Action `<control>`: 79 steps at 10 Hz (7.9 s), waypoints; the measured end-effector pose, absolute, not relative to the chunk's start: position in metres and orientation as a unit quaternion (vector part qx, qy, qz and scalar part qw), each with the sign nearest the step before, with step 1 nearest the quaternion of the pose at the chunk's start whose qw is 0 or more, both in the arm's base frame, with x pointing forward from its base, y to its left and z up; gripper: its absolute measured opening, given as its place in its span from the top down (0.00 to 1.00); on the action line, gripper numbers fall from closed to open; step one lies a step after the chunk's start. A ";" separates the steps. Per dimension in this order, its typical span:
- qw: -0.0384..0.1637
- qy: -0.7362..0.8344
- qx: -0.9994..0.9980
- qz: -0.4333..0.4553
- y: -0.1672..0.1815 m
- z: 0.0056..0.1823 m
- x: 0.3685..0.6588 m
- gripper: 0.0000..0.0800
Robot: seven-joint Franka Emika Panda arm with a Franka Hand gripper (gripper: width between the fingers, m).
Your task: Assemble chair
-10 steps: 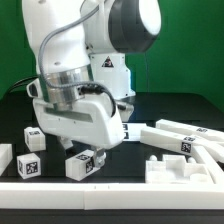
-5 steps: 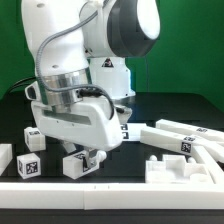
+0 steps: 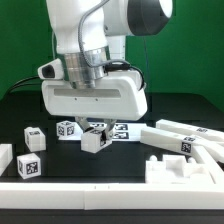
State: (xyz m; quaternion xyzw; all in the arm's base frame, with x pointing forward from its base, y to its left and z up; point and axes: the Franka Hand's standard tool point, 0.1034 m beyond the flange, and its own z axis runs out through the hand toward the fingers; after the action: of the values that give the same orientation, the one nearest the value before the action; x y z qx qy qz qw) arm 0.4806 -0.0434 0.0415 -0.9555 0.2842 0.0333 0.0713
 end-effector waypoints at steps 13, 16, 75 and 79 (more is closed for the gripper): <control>0.049 0.198 -0.978 0.040 -0.048 0.011 0.409 0.64; 0.048 0.188 -0.980 0.040 -0.049 0.011 0.410 0.63; 0.121 0.120 -0.834 0.526 -0.060 0.016 0.443 0.19; 0.095 0.156 -0.821 0.541 -0.052 0.005 0.427 0.19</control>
Offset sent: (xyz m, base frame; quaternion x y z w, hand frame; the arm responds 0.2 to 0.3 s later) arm -0.0280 -0.0012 -0.0007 -0.0230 -0.0193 -0.1660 0.9857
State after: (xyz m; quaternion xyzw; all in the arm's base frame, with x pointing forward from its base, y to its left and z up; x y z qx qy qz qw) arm 0.4273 -0.0522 0.0053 -0.8210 0.1563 0.5408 0.0949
